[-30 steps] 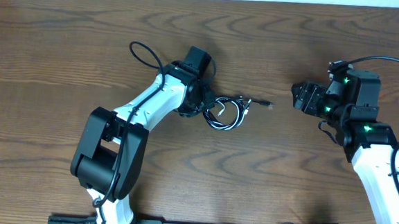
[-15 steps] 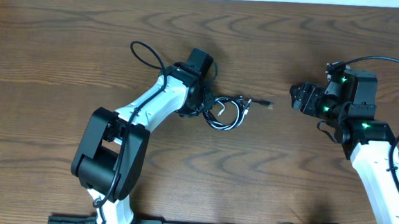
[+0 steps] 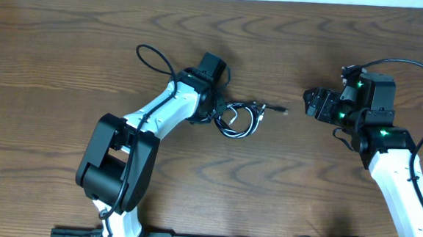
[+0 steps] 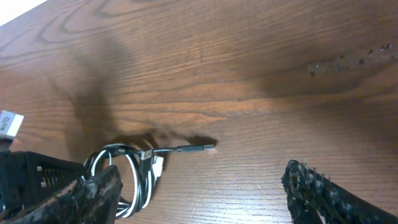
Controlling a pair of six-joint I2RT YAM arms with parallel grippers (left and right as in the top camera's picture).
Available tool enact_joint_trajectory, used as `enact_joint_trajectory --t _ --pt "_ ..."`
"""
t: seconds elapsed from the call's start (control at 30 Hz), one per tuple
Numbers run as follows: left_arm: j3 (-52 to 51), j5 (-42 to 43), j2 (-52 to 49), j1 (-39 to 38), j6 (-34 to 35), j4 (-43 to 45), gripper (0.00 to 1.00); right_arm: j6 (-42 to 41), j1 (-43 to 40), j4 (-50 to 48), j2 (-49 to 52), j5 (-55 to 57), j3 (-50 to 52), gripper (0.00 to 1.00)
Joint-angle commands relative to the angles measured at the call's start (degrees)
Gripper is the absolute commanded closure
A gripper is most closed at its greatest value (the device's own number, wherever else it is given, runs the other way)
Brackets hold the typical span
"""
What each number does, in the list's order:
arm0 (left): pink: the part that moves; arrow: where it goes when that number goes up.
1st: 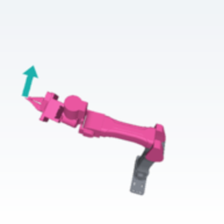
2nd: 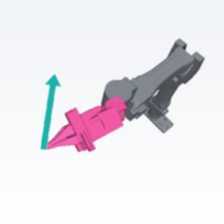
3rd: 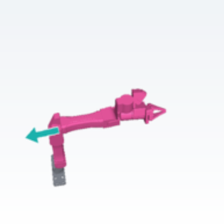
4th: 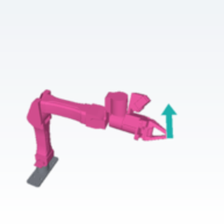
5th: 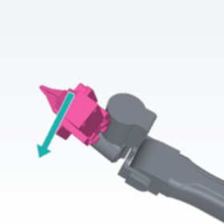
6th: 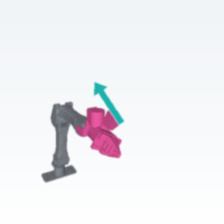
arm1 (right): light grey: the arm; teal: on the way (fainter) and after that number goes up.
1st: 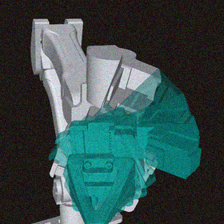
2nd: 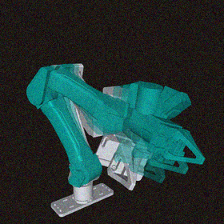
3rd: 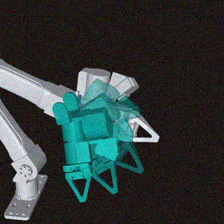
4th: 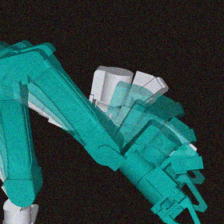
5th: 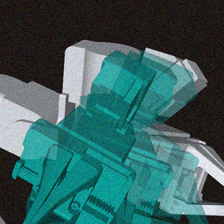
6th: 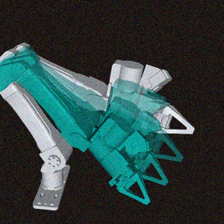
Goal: Untangle cables
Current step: 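Move the left gripper down onto the black-white cable bundle and grasp it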
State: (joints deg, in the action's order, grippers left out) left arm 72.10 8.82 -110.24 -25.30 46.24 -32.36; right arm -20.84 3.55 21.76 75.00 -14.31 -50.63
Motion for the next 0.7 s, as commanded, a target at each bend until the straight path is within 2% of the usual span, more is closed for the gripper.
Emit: enact_joint_trajectory --t 0.0,0.2,0.3,0.47,0.57,0.67 --pt "-1.70 -1.18 -1.03 -0.72 1.66 0.46 0.78 -0.81 0.31 -0.13 0.04 0.31 -0.57 0.20" --pt "-3.96 -1.20 -1.03 -1.64 2.58 3.37 0.79 -0.81 0.31 -0.15 0.04 0.28 -0.57 0.20" --pt "-5.05 -2.14 -1.03 -2.08 3.30 4.81 0.92 -0.81 0.31 -0.13 0.04 0.28 -0.57 0.20" --pt "-6.21 -5.95 -1.03 -2.54 7.63 5.09 0.92 -0.85 0.31 -0.11 0.04 0.26 -0.57 0.20" --pt "-6.19 -5.66 -0.87 -2.54 5.09 7.34 0.92 -1.07 0.33 -0.15 0.04 0.26 -0.57 0.19" --pt "-5.90 -1.25 1.07 -2.51 -4.28 12.46 0.93 -1.03 0.83 -0.35 0.04 0.22 -0.57 0.19"
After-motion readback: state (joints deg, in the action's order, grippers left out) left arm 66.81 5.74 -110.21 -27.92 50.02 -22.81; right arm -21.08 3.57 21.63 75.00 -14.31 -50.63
